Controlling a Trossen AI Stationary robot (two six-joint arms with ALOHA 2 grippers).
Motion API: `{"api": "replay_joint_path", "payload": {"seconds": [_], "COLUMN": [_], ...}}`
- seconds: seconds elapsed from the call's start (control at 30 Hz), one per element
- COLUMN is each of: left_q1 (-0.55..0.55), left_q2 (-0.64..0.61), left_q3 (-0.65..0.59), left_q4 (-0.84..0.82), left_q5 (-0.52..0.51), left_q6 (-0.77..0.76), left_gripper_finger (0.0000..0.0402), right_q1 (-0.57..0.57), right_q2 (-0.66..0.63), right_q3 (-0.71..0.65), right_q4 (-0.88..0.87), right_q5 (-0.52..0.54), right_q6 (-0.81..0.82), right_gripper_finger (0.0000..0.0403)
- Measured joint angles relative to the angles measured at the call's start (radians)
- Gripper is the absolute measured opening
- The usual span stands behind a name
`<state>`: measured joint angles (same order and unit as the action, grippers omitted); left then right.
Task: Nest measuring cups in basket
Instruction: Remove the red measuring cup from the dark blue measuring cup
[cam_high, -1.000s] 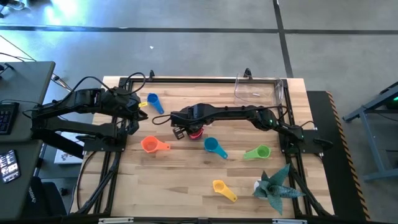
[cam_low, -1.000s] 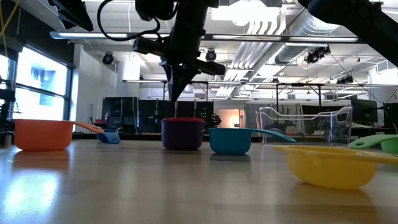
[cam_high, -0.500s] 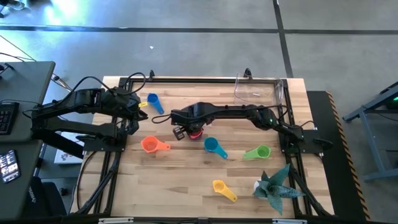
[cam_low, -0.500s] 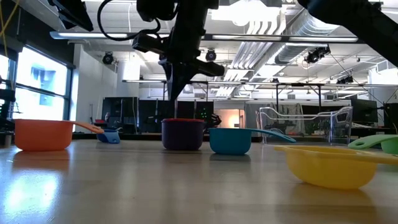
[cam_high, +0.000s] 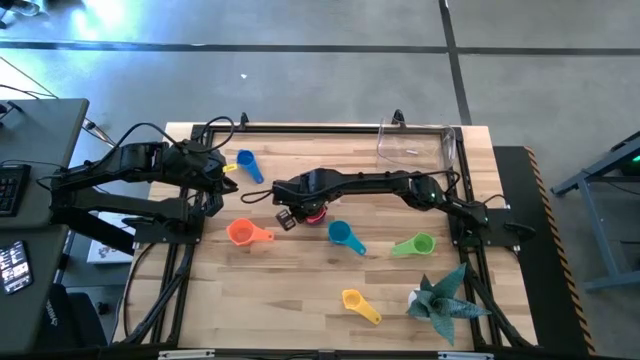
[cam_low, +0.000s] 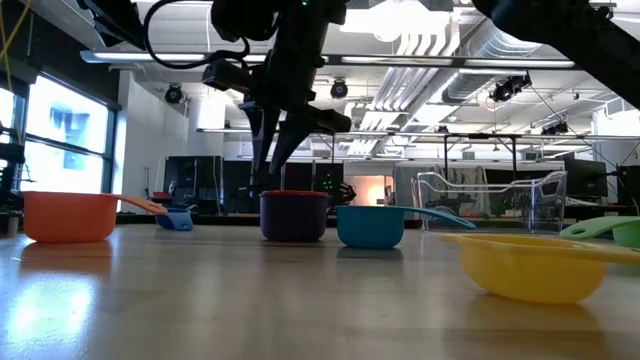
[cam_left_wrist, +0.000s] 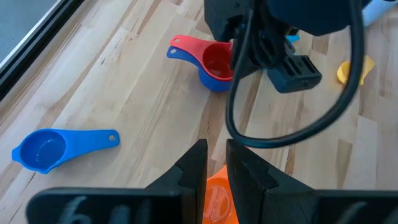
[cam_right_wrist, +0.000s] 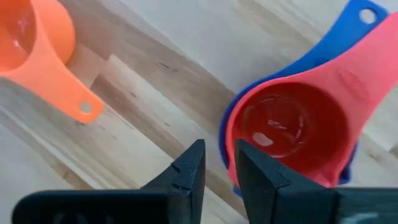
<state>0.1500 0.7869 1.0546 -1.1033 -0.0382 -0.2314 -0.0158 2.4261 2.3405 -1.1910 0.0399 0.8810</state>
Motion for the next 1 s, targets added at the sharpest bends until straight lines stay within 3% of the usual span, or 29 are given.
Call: {"api": "replay_joint_path", "payload": {"seconds": [1.0], "left_q1": [0.0], "left_q2": [0.0], "left_q3": [0.0], "left_q4": [0.0], "left_q5": [0.0], "left_q6": [0.0], "left_gripper_finger": [0.0049], "right_q1": [0.0], "right_q2": [0.056], "right_q3": [0.0], "right_q4": [-0.036], "right_q5": [-0.014], "right_q6": [0.008], "right_gripper_finger": [0.0064]}}
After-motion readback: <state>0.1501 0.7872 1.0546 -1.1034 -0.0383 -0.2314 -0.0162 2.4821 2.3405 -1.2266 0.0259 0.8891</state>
